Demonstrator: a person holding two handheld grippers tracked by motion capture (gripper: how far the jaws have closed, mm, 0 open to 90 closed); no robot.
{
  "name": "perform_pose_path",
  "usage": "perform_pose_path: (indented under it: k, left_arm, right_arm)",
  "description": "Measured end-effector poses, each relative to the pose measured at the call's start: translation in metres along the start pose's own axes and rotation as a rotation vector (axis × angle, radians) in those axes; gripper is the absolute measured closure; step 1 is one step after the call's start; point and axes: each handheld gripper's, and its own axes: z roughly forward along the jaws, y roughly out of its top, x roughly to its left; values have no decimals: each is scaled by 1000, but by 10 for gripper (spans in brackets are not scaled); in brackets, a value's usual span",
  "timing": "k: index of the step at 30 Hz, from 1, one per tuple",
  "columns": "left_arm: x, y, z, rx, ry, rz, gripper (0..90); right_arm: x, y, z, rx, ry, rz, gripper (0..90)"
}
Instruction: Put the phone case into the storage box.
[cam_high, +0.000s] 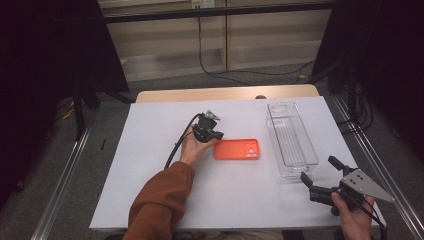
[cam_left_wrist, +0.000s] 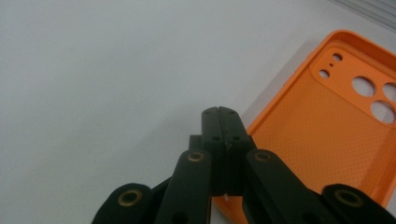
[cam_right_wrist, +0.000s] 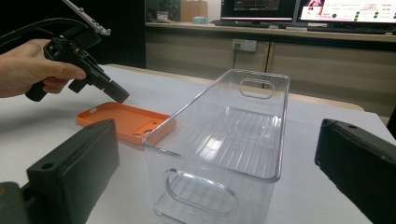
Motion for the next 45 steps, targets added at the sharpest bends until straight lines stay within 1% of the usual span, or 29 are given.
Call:
perform_pose_path:
  k: [3,7,8,10,16,19,21,23,25,29,36,39,40,41,43,45]
  left_arm:
    - [-1,0,-1,7,1,14,900]
    - [-1,-1,-2,5,-3,6,900]
    - [-1,-1,-2,6,-7,11,900]
    - [-2,-2,-2,1,-9,4,900]
    - [-2,-5,-5,2,-22,4,900]
    - [-3,-9,-6,-9,-28,18,900]
    - [-4,-10,-8,-10,-32,19,900]
    - [-4,-11,-9,-3,-36,26,900]
    - [-5,-12,-10,-4,-34,22,900]
    - [-6,-13,-11,0,-34,28,900]
    - [-7,-16,-14,6,-51,39,900]
    - [-8,-17,-16,17,-49,48,900]
    - [-8,-17,-15,15,-40,37,900]
    - [-8,-18,-16,18,-40,42,900]
    - [-7,-20,-16,11,-43,36,900]
    - [-8,-21,-17,8,-46,42,900]
  right_arm:
    - [0,0,0,-2,-2,0,0]
    - [0,0,0,0,-1,-1,0]
    - [0,0,0,-1,2,1,0]
    - [0,0,0,-1,1,2,0]
    - [0,0,0,0,-1,-1,0]
    - [0,0,0,-4,-3,-1,0]
    - [0,0,0,-3,-4,-1,0]
    - [0,0,0,-3,-3,0,0]
    - [0,0,0,-4,-2,-1,0]
    - [0,0,0,-4,-4,2,0]
    - [0,0,0,-4,-5,1,0]
    - [0,0,0,-5,-5,2,0]
    - [0,0,0,-5,-5,0,0]
    - [0,0,0,-6,-5,0,0]
    - [0,0,0,-9,-4,2,0]
    - [0,0,0,-9,-5,0,0]
